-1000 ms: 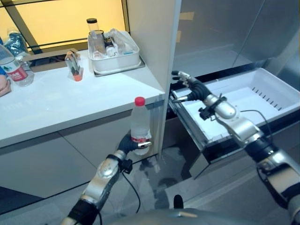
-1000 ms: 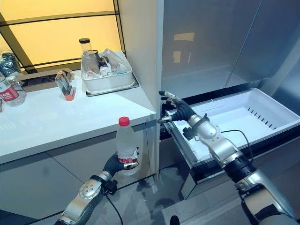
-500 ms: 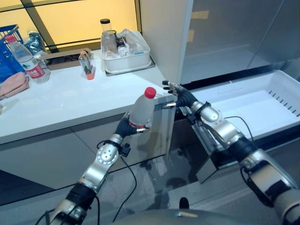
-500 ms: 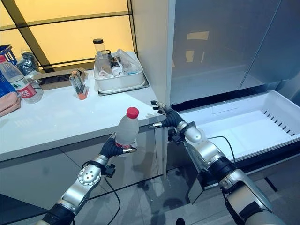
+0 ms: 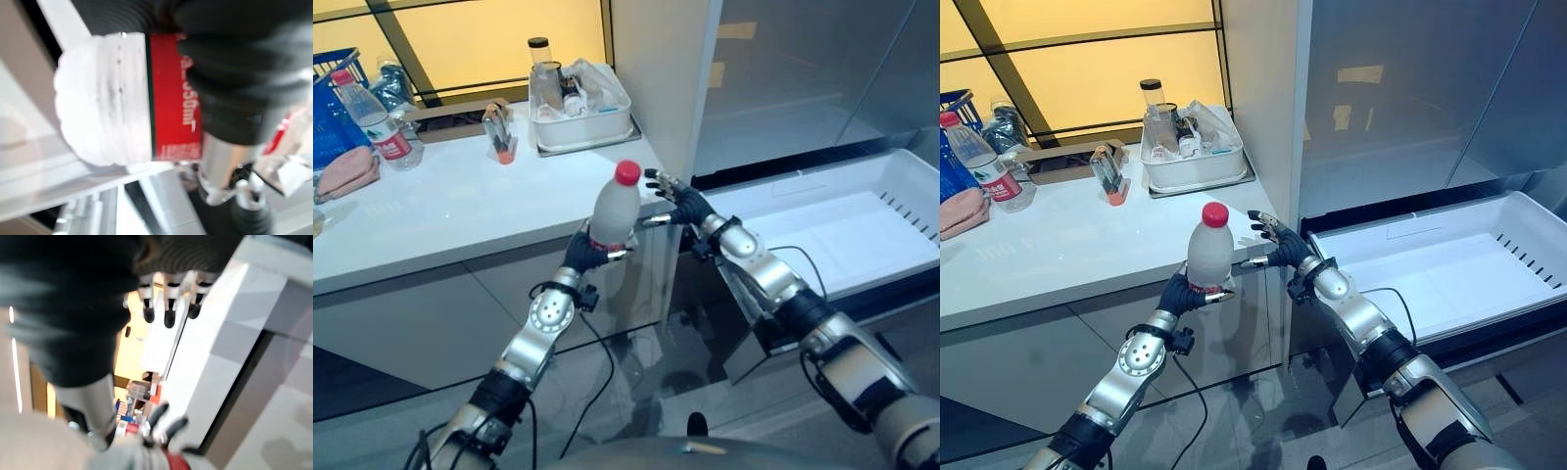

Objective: Take the drinks into the refrigerator

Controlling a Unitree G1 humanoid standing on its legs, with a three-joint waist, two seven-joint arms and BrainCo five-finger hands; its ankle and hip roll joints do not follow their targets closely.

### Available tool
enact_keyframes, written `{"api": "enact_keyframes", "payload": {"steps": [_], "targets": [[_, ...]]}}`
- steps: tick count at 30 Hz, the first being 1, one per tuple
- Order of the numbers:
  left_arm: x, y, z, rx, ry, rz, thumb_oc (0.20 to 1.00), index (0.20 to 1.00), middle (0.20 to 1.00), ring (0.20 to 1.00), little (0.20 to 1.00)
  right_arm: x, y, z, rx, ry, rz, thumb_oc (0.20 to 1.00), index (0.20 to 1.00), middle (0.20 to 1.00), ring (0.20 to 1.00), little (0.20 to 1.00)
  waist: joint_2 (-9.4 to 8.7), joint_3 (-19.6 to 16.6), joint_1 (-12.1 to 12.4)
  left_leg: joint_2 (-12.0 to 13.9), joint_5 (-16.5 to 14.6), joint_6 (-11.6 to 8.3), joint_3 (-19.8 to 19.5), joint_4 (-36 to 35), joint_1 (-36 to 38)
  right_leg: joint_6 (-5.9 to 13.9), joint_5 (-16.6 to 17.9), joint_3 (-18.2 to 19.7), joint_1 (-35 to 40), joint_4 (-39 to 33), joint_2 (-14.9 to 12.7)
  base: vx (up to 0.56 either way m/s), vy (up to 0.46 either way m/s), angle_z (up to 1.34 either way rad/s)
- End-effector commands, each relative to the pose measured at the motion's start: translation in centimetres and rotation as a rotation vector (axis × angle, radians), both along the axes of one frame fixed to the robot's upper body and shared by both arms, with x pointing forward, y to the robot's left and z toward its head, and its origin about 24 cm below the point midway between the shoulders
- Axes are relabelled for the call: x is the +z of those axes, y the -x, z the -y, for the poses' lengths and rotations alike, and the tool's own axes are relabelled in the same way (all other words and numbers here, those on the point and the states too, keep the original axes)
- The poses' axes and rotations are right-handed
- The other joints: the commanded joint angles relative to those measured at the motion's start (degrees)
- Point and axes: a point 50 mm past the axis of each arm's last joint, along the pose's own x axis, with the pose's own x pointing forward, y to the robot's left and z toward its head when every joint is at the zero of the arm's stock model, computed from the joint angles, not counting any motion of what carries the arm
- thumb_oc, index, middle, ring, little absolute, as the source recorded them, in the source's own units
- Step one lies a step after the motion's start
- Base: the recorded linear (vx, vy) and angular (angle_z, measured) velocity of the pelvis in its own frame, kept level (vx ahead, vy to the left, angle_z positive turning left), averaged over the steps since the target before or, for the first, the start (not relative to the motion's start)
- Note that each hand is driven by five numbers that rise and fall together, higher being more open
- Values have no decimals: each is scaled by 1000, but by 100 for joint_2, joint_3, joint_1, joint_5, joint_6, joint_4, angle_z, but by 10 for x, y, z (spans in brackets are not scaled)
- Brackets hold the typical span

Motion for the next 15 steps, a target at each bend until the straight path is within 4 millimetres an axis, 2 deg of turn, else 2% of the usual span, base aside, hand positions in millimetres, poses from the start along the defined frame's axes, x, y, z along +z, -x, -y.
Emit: {"api": "enact_keyframes", "payload": {"steps": [1,5,7,11,15], "targets": [[71,-12,38,-186,185,275,200,200,200,200,200,43,-17,-19,36,-111,118,1000,1000,1000,1000,1000,-179,-207,150,-290,-111,360,-19,27,-230,245,-1057,78,309,803,-114,0,0,0],[77,-15,50,-240,269,246,200,200,200,200,200,39,-13,-31,82,-178,81,1000,1000,1000,1000,1000,-177,-210,150,-281,-102,360,-23,25,-224,244,-1064,68,321,811,-116,0,0,0],[83,-16,52,-257,292,255,200,200,200,200,200,36,-9,-34,116,-158,77,1000,1000,1000,1000,1000,-171,-214,152,-281,-104,361,-34,24,-218,240,-1074,51,326,819,-115,0,0,0],[94,-22,56,-283,288,272,200,200,200,200,200,27,-5,-33,123,-156,48,1000,1000,1000,1000,1000,-144,-222,135,-276,-103,362,-52,28,-208,250,-1088,31,344,836,-122,0,0,1],[96,-22,64,-329,303,257,200,200,200,200,200,26,-6,-36,125,-141,48,1000,1000,1000,1000,1000,-134,-224,134,-282,-103,367,-61,29,-196,251,-1089,39,357,826,-123,3,-2,2]]}}
